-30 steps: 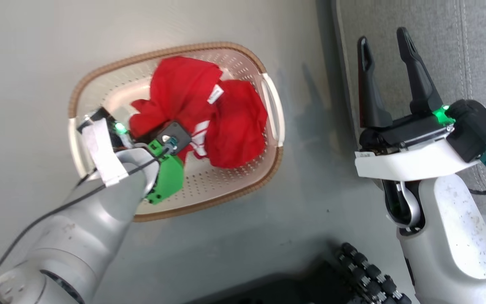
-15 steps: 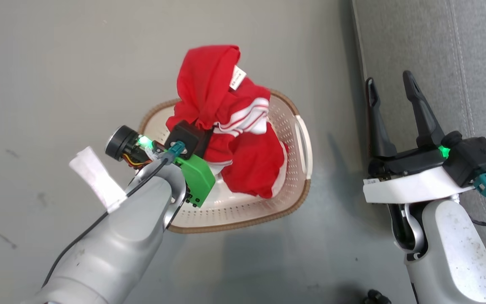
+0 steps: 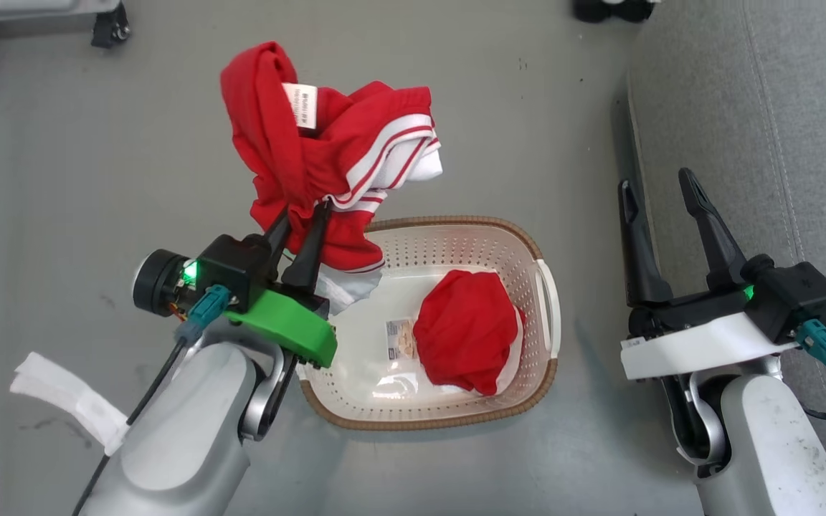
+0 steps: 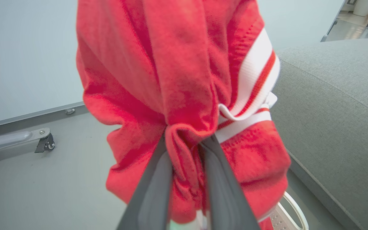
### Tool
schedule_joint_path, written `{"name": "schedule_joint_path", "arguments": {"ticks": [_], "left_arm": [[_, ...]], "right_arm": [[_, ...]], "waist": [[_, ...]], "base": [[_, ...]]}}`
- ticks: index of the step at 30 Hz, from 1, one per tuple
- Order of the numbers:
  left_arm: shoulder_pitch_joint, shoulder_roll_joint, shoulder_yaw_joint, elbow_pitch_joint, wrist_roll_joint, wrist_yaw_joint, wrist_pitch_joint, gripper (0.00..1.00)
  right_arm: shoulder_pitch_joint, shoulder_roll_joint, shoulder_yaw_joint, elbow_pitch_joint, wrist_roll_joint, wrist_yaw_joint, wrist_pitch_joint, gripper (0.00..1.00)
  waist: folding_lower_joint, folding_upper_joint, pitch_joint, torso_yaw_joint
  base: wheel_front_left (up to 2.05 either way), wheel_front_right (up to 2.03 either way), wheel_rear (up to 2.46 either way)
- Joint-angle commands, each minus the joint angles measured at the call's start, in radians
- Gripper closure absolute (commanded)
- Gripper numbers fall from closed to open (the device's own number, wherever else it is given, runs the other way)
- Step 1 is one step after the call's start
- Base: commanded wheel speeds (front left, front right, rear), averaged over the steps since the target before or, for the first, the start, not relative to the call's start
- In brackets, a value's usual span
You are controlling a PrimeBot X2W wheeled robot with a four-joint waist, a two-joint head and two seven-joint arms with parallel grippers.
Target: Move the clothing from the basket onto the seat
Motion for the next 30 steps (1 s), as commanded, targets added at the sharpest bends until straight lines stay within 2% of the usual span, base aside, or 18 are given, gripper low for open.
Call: {"name": "schedule_joint_path", "arguments": {"ticks": [1,13,22,30], "left_arm": [[0.028,0.005,0.022,-0.034,-0.008,0.000,-0.003,1.00],[0.194,-0.008,0.157,-0.279,0.031,-0.033,-0.002,1.00],[0.283,-0.030,0.187,-0.356,0.041,-0.075,-0.002,1.00],[0.346,-0.030,0.186,-0.371,0.043,-0.082,-0.002,1.00]], "right_arm": [[0.020,-0.003,-0.002,-0.005,-0.006,0.000,0.006,0.00],[0.118,-0.003,-0.001,-0.025,-0.009,0.000,0.064,0.00],[0.186,-0.002,0.005,-0.038,-0.001,0.000,0.102,0.00],[0.241,-0.003,0.014,-0.057,0.012,0.000,0.124,0.00]], "waist": [[0.0001,0.0000,-0.059,0.030],[0.0001,0.0000,-0.194,0.039],[0.0001,0.0000,-0.289,0.043],[0.0001,0.0000,-0.349,0.038]], "base": [[0.00,0.00,0.00],[0.00,0.00,0.00],[0.00,0.00,0.00],[0.00,0.00,0.00]]}}
